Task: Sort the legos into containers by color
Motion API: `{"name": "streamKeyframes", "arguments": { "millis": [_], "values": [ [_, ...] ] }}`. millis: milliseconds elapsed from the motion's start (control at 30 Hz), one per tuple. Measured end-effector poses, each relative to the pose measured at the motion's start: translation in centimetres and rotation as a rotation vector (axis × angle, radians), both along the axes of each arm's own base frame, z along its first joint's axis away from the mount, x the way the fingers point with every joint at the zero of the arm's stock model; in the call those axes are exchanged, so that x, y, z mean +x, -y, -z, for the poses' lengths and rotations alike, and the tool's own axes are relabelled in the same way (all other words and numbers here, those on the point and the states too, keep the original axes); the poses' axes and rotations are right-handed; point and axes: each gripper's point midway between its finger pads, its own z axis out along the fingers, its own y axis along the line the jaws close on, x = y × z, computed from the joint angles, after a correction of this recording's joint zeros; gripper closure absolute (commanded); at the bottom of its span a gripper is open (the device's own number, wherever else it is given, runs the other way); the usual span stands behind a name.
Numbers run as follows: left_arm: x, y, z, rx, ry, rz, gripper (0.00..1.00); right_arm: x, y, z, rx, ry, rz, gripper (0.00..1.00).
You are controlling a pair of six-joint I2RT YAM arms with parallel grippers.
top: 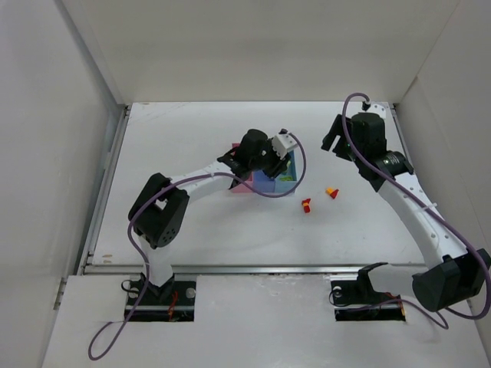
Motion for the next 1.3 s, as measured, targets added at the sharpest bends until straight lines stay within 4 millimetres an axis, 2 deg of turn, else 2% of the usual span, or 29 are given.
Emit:
{"name": "streamKeyframes", "arguments": {
  "millis": [67,100,133,267,467,567,633,700,800,933,1033,1100,1300],
  "values": [
    [0.1,-0.1,0.2,0.003,0.006,-0.010,0.60,0.0,0.0,-0.1,-0.001,0.002,-0.002,0.18],
    [0.1,0.0,0.2,0.002,0.012,-0.009,0.49,0.0,0.0,-0.1,-0.003,0.002,-0.003,0.18],
    [0.2,0.0,0.2,0.003,0.019,-0.012,0.44,0.0,0.0,-0.1,-0.003,0.002,-0.003,0.18],
    [0.5,0.0,0.1,-0.003,0.042,-0.027,0.29,0.0,-0.1,-0.1,-0.003,0.001,-0.012,0.18],
    [1.0,-0.2,0.0,0.006,0.061,-0.062,0.28,-0.1,-0.3,0.0,-0.011,-0.002,-0.033,0.18],
    [1.7,-0.5,-0.4,0.017,0.056,-0.102,0.36,-0.3,-0.6,0.5,-0.032,-0.021,-0.074,0.18],
    [2.4,-0.4,-1.3,0.014,0.045,-0.124,0.38,-0.5,-0.8,1.0,-0.050,-0.042,-0.102,0.18],
    [3.0,-0.8,-2.3,0.022,0.021,-0.148,0.41,-0.8,-1.1,2.2,-0.071,-0.076,-0.143,0.18],
    [5.1,-1.6,-6.7,-0.024,0.063,-0.193,0.41,-2.3,-1.6,6.1,-0.091,-0.170,-0.209,0.19],
    [5.5,-5.0,-9.9,-0.033,0.098,-0.241,0.41,-5.3,-3.3,11.4,-0.103,-0.308,-0.314,0.20],
    [4.5,-8.0,-11.6,-0.031,0.138,-0.261,0.39,-7.2,-4.8,13.9,-0.089,-0.378,-0.391,0.23],
    [3.3,-9.5,-12.3,-0.029,0.162,-0.256,0.38,-7.6,-5.5,15.2,-0.085,-0.419,-0.421,0.24],
    [0.2,-10.4,-13.3,-0.049,0.187,-0.198,0.37,-7.1,-6.4,19.9,-0.095,-0.540,-0.434,0.29]
  ]
}}
